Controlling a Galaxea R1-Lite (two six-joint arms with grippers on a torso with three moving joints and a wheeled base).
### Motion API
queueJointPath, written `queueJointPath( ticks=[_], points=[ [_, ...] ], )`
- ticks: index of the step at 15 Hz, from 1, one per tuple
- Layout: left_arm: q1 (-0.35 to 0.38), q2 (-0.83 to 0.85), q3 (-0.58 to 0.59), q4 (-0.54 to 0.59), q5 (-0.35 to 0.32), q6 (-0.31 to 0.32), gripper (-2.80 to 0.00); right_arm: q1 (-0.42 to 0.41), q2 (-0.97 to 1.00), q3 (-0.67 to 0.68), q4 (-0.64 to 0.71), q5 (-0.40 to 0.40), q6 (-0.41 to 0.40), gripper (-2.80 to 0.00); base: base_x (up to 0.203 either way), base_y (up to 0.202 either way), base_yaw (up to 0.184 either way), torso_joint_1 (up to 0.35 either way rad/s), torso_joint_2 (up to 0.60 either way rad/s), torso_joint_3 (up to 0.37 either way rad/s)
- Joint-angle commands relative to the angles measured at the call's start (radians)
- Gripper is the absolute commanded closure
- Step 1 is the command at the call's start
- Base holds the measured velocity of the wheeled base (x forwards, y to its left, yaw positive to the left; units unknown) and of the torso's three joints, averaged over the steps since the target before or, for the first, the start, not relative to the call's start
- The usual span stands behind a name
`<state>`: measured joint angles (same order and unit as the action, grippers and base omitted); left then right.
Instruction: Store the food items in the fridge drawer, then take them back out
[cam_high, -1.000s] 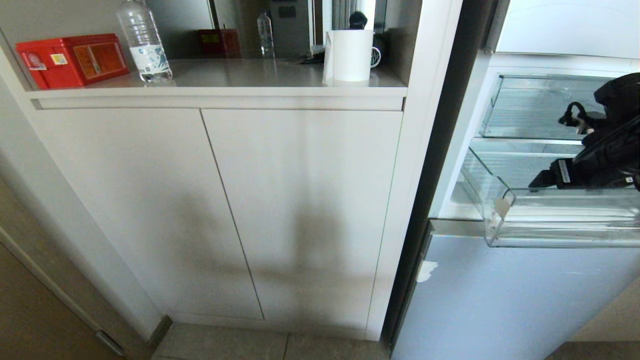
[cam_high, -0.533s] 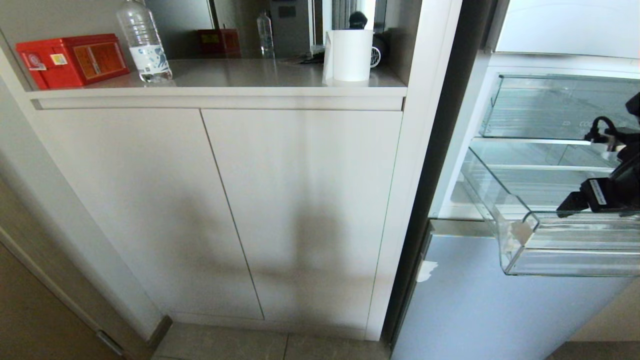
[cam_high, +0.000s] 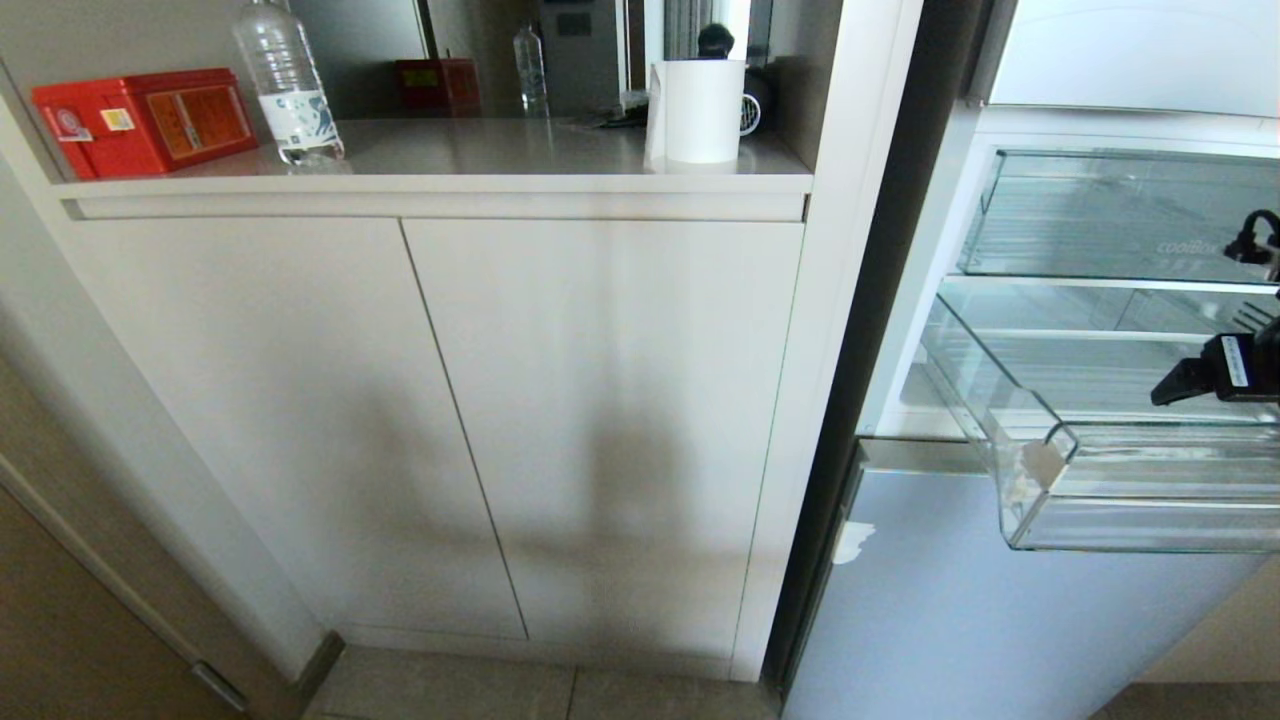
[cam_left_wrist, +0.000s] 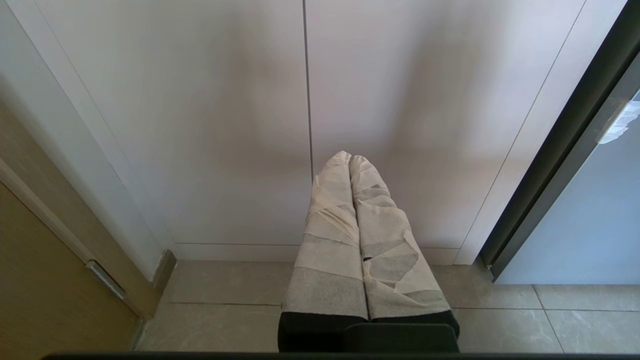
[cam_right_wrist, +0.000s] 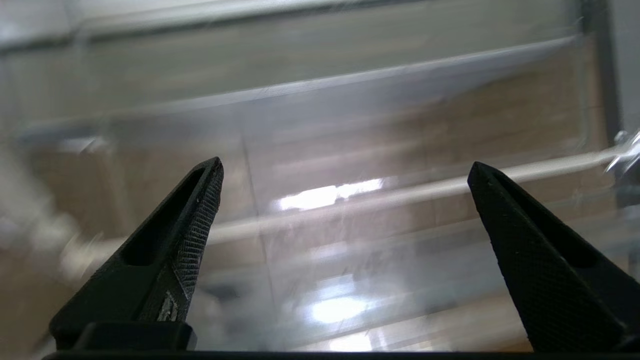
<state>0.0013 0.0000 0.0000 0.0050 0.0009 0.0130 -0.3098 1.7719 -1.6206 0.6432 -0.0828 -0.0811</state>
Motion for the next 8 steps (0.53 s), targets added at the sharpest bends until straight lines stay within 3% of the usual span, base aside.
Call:
queueJointPath(
  ticks=[1,8],
  points=[
    [0.0,0.002,0.0,0.0,0.001,0.001,0.0,-0.044,0.072,-0.005,-0.053,-0.002,-0.009,-2.8,0.0,0.0,0.0,0.0,0.0,0.0],
    [0.0,0.002,0.0,0.0,0.001,0.001,0.0,-0.17,0.048,0.004,-0.064,0.003,-0.037,-2.8,0.0,0.0,0.0,0.0,0.0,0.0]
  ],
)
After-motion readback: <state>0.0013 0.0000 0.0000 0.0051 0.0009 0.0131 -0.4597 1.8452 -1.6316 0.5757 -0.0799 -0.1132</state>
